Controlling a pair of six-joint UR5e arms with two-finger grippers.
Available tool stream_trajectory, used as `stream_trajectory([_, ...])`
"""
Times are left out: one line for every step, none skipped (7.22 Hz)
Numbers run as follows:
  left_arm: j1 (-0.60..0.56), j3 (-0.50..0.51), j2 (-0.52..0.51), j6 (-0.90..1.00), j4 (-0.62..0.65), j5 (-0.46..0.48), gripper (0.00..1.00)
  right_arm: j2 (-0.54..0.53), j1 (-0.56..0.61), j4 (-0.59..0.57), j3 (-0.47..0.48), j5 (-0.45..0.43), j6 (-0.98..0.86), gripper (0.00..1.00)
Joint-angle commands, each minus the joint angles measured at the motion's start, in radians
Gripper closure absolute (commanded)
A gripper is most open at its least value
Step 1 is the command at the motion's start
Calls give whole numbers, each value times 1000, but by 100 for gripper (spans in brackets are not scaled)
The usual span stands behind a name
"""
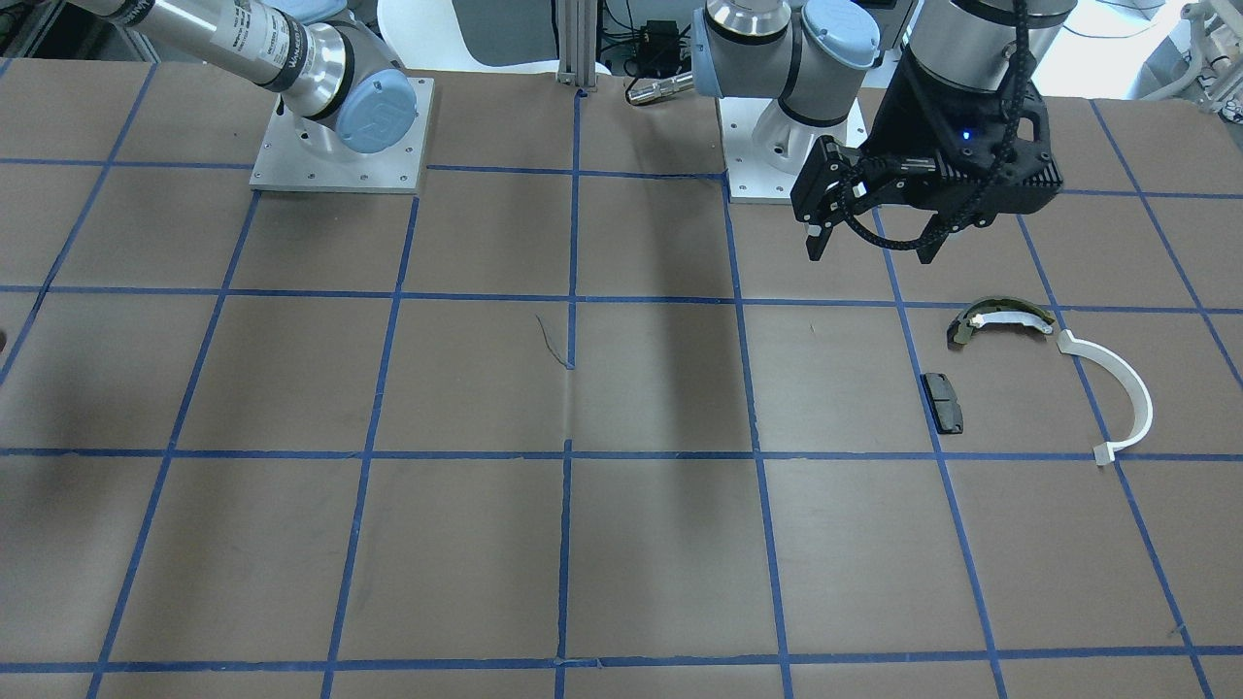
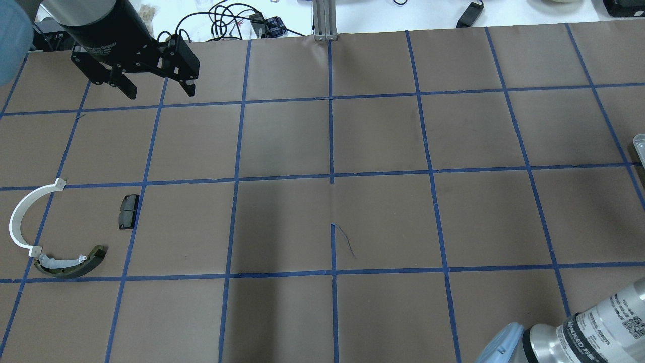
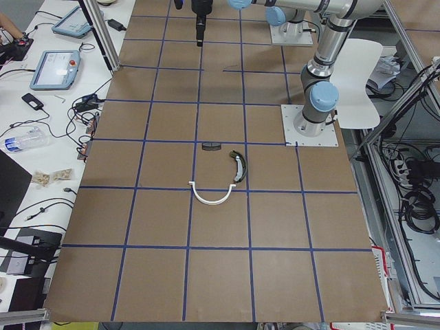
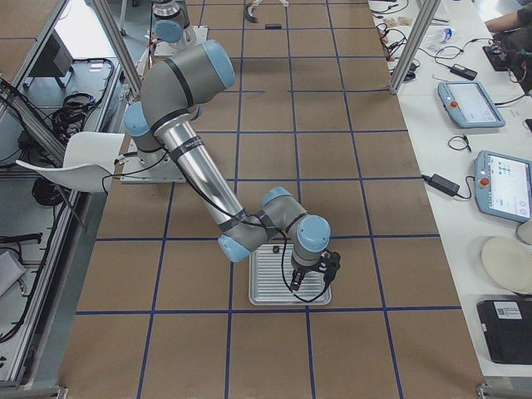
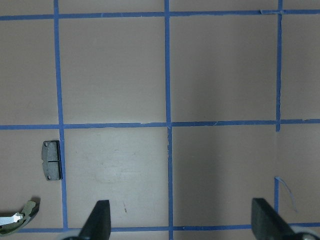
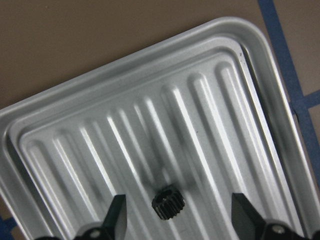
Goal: Place bearing gear from tray to pile
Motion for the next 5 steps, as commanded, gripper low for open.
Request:
stream_trajectory([0, 0, 0, -1, 0, 1, 0, 11, 4, -3, -1, 1, 1, 31])
stream_trajectory([0, 0, 0, 1, 0, 1, 0, 17, 12, -3, -1, -3, 4, 38])
stream_trajectory([0, 0, 0, 1, 0, 2, 0, 17, 12, -3, -1, -6, 5, 47])
stream_trajectory([0, 0, 0, 1, 0, 2, 0, 17, 12, -3, -1, -8, 5, 53])
stream_trajectory([0, 0, 0, 1, 0, 2, 0, 17, 12, -3, -1, -9, 4, 70])
